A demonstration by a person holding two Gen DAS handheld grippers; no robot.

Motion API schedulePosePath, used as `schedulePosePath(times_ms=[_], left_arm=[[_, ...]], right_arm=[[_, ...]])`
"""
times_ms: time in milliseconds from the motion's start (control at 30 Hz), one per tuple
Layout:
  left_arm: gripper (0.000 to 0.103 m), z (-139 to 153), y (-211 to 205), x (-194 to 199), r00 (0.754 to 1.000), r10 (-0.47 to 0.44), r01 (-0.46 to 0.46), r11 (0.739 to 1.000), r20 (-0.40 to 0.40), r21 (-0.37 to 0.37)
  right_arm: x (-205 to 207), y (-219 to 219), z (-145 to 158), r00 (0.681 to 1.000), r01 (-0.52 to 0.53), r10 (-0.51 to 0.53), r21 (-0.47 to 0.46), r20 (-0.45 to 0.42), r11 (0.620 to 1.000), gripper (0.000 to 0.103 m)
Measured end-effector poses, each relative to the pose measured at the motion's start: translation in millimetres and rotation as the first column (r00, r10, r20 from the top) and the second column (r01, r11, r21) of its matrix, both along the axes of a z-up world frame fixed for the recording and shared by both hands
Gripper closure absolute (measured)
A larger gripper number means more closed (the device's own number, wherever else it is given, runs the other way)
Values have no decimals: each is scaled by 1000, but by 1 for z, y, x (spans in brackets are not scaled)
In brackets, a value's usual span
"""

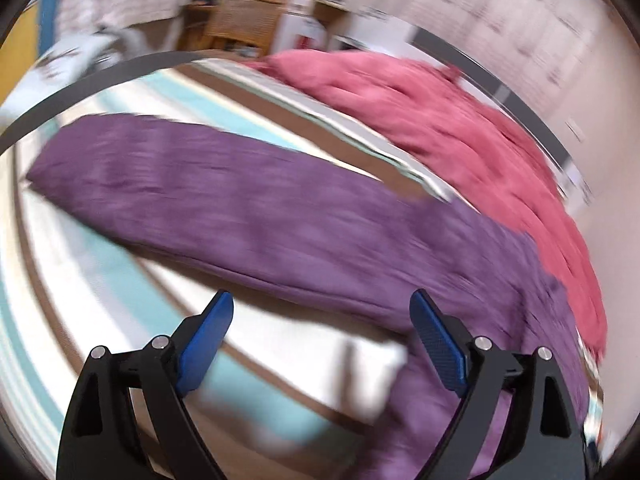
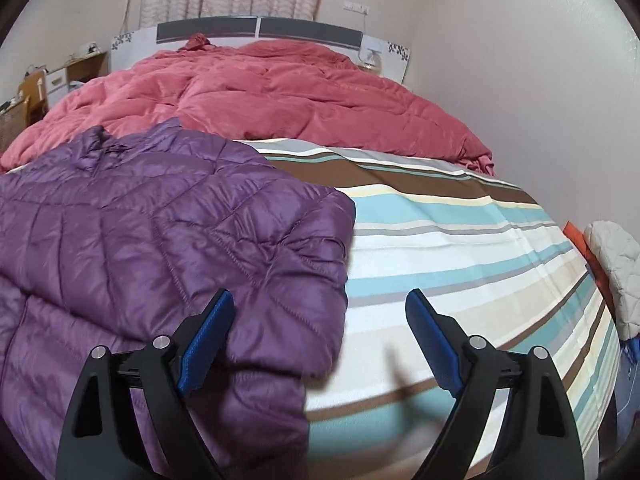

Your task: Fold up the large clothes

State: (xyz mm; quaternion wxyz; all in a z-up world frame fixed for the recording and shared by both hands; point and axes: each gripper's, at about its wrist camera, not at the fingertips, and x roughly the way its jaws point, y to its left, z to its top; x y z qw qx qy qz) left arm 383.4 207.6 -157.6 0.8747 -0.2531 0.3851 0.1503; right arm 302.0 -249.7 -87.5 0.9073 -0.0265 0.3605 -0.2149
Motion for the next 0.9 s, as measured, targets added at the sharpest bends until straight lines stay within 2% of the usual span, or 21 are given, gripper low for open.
schedulePosePath(times_ms=[133, 167, 233, 333, 400, 467, 633, 700, 833, 900], left_arm=[[17, -11, 55, -15, 987, 159, -159, 987, -16, -4], [21, -13, 63, -16, 983, 185, -185, 983, -17, -11], [24, -17, 91, -24, 963, 267, -268, 963, -17, -37], [29, -29, 132, -39, 915, 402, -402, 908, -22, -119], [40, -41, 153, -49, 883, 468, -467, 867, -36, -173], [48, -47, 168, -54, 866, 500, -491, 847, -7, -204], [50, -59, 185, -42, 866, 498, -482, 853, 38, -199], [61, -62, 192, -39, 862, 505, -485, 850, 53, -208], [69, -68, 208, -29, 843, 533, -501, 827, 71, -255], [86, -68, 208, -25, 849, 525, -494, 830, 61, -258]], right_arm=[[-3, 0, -4, 1000, 13, -13, -6, 11, 1000, 16], [-3, 0, -5, 1000, 18, -18, -5, 11, 1000, 16], [-3, -1, -7, 1000, 26, -26, -4, 15, 1000, 16], [-4, 2, -7, 999, 32, -32, -18, 18, 999, 16], [-3, 4, -8, 1000, 27, -26, -32, 16, 999, 16], [-3, 6, -9, 1000, 27, -27, -47, 15, 999, 16], [-1, 8, -11, 1000, 28, -27, -63, 4, 998, 16], [-1, 9, -11, 1000, 29, -28, -65, 6, 997, 16], [1, 6, -14, 999, 35, -36, -53, -6, 998, 16], [2, 7, -14, 999, 37, -37, -55, -12, 998, 16]])
